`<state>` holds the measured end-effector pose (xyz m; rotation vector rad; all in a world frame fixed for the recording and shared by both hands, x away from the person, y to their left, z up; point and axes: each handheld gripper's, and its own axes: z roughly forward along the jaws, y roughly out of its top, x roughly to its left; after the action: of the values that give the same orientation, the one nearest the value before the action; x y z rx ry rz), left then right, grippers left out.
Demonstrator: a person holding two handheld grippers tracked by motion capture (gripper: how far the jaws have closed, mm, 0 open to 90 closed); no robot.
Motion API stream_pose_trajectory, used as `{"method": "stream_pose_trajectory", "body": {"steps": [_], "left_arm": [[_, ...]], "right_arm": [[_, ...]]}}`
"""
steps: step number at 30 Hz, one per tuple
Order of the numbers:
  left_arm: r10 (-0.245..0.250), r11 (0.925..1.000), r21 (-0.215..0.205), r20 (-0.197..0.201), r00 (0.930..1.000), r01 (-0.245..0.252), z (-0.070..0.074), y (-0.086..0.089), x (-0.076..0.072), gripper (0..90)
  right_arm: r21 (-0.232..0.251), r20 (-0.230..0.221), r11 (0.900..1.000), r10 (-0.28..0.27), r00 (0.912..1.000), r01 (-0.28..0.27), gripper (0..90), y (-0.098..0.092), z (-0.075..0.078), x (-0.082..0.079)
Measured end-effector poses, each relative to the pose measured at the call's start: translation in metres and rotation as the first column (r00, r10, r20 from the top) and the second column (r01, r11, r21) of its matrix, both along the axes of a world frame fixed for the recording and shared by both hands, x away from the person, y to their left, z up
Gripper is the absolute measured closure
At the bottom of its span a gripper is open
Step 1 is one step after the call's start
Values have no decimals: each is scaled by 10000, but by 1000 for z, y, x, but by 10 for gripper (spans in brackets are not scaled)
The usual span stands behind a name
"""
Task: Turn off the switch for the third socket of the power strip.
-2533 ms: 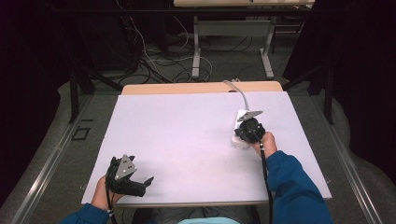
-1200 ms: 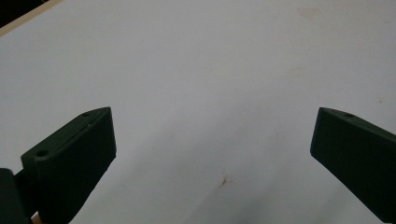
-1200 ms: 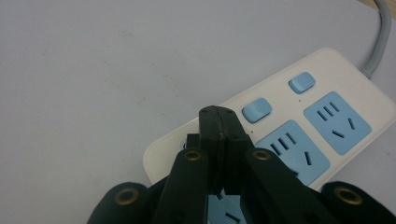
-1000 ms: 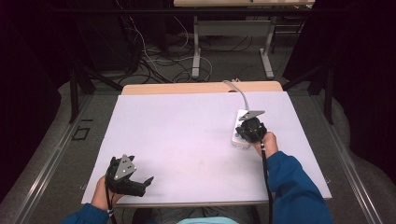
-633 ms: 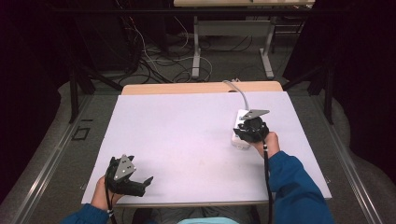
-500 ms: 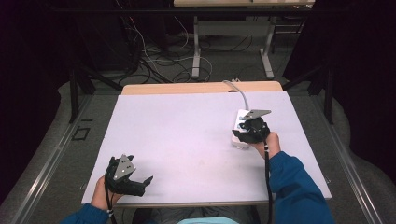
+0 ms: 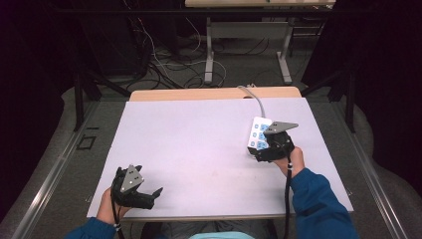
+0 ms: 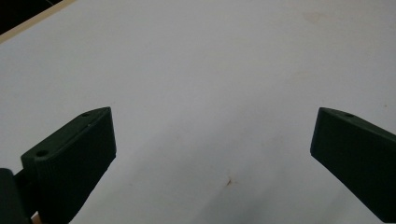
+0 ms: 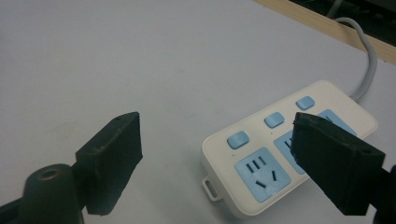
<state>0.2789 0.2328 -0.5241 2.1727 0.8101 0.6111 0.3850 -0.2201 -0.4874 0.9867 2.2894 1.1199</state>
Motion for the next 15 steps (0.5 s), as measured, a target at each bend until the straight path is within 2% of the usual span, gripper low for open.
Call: {"method": "stream_pose_trajectory", "body": {"steps": [2, 5, 11, 15], "left_arm": [[-3, 10000, 1, 0, 10000, 3, 0, 0, 0, 1], [-17, 10000, 21, 9, 10000, 17, 0, 0, 0, 1], [-19, 10000, 17, 13, 10000, 19, 0, 0, 0, 1], [-16, 10000, 19, 13, 10000, 16, 0, 0, 0, 1]], "right_arm": [[-43, 66, 10000, 88, 9999, -88, 145, -1, -1, -4], [14, -168, 9999, 157, 9997, -157, 105, -3, 0, -11], [166, -116, 9998, 147, 9998, -146, 33, -9, -2, -22], [196, -308, 9995, 270, 9992, -264, 2, -14, -4, -28]]}}
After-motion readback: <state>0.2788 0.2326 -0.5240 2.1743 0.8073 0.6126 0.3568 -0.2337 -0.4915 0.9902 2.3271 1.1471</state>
